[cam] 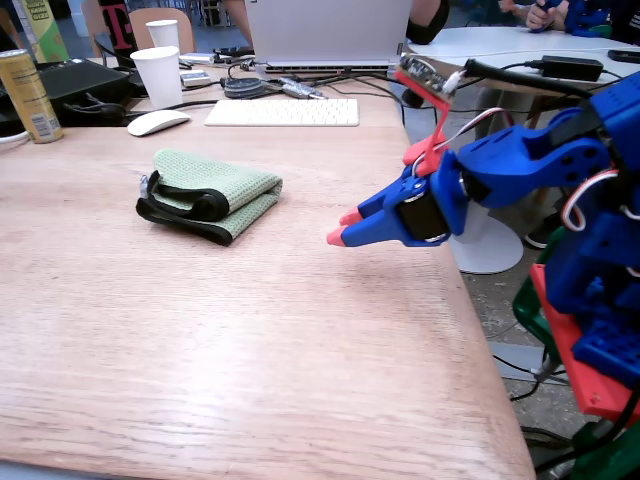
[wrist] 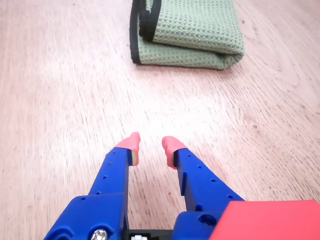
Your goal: Clean the table
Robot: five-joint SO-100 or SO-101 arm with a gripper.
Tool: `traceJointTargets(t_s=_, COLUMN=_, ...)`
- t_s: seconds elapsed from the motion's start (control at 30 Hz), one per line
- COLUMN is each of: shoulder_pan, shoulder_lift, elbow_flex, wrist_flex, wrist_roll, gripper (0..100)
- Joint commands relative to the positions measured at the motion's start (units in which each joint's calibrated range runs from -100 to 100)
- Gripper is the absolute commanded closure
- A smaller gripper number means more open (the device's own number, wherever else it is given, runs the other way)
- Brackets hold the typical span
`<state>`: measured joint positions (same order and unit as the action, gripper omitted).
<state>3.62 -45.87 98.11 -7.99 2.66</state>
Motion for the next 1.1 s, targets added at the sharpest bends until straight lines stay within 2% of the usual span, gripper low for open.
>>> traceJointTargets(t_s=0.0, shoulder_pan=-12.42, shoulder_lift=-41.18, elbow_flex=1.33, wrist_flex=33.53, wrist_roll=-4.05, gripper=89)
traceJointTargets(t_s=0.5, shoulder_pan=-12.42, shoulder_lift=-40.66, elbow_flex=1.33, wrist_flex=33.03, wrist_roll=-4.10, gripper=89)
traceJointTargets(t_s=0.73, shoulder_pan=-11.06, shoulder_lift=-19.22, elbow_flex=-10.19, wrist_flex=32.46, wrist_roll=-4.05, gripper=89)
traceJointTargets(t_s=1.07, shoulder_pan=-10.89, shoulder_lift=-2.84, elbow_flex=-21.70, wrist_flex=32.38, wrist_roll=-4.00, gripper=89)
